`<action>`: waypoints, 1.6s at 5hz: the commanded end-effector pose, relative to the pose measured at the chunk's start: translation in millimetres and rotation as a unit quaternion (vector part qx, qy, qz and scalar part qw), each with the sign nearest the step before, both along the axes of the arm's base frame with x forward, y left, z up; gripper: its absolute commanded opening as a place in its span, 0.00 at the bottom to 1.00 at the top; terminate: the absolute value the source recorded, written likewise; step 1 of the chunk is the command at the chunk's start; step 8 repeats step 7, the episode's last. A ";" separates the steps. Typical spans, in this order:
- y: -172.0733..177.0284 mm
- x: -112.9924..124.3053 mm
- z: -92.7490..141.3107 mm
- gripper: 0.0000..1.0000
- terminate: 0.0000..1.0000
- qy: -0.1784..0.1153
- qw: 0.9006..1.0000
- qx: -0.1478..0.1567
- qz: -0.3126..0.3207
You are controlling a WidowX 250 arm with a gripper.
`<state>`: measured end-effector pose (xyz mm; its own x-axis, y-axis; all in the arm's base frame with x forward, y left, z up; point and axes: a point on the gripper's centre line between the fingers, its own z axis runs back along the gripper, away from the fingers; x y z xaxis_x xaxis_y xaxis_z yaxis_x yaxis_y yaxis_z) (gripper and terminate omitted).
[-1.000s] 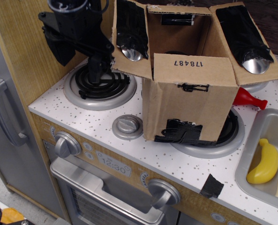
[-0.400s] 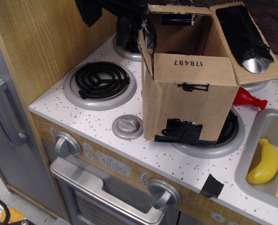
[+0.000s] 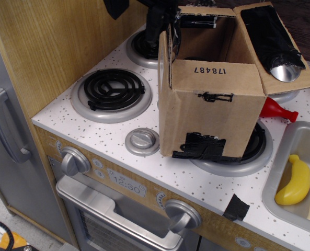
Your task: Close small4fbox flaps
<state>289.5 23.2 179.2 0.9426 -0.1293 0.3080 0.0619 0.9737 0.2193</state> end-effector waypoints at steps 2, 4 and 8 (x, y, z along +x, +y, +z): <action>-32.5 11.7 11.8 1.00 0.00 -0.037 0.998 -0.046 -0.005; -48.4 21.1 8.8 1.00 0.00 -0.050 0.997 -0.064 -0.015; -49.8 29.7 -28.5 1.00 1.00 -0.038 0.994 -0.097 -0.032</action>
